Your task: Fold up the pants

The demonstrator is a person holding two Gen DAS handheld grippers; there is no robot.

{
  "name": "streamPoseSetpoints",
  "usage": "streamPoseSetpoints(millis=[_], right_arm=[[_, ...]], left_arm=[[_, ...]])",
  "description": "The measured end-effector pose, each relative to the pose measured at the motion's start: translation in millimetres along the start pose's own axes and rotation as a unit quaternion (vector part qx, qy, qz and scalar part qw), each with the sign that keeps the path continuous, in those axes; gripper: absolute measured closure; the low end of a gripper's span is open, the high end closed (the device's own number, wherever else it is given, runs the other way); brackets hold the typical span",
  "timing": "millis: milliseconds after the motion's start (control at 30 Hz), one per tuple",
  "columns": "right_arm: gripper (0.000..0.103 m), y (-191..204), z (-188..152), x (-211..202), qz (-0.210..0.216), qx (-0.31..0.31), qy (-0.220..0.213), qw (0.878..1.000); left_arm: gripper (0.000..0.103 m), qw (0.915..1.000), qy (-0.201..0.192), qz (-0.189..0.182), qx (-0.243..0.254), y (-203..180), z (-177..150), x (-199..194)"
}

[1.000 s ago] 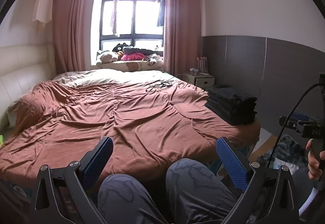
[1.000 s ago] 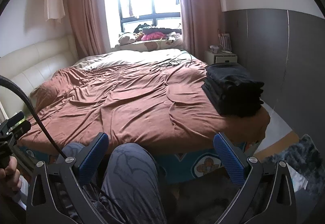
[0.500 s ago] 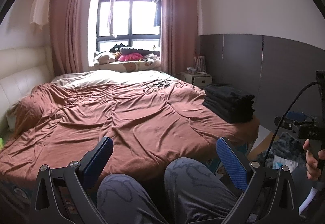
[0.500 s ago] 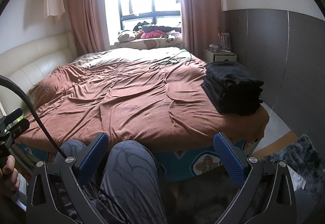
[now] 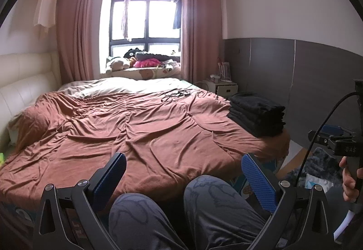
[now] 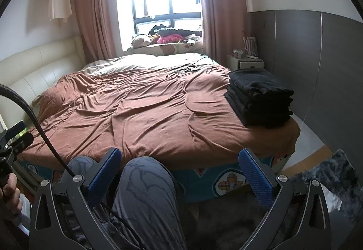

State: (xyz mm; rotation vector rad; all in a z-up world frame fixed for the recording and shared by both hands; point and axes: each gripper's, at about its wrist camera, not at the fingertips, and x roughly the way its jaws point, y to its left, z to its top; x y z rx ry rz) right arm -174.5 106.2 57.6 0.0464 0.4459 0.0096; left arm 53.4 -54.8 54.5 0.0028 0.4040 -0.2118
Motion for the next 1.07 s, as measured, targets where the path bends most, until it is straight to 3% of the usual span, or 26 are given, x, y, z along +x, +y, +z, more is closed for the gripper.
streamPoseSetpoints(millis=[1067], right_arm=[[0.0, -6.6, 2.7, -7.1, 0.016, 0.009, 0.007, 1.0]], left_arm=[[0.0, 1.0, -0.002, -0.001, 0.007, -5.3, -0.7, -5.2]])
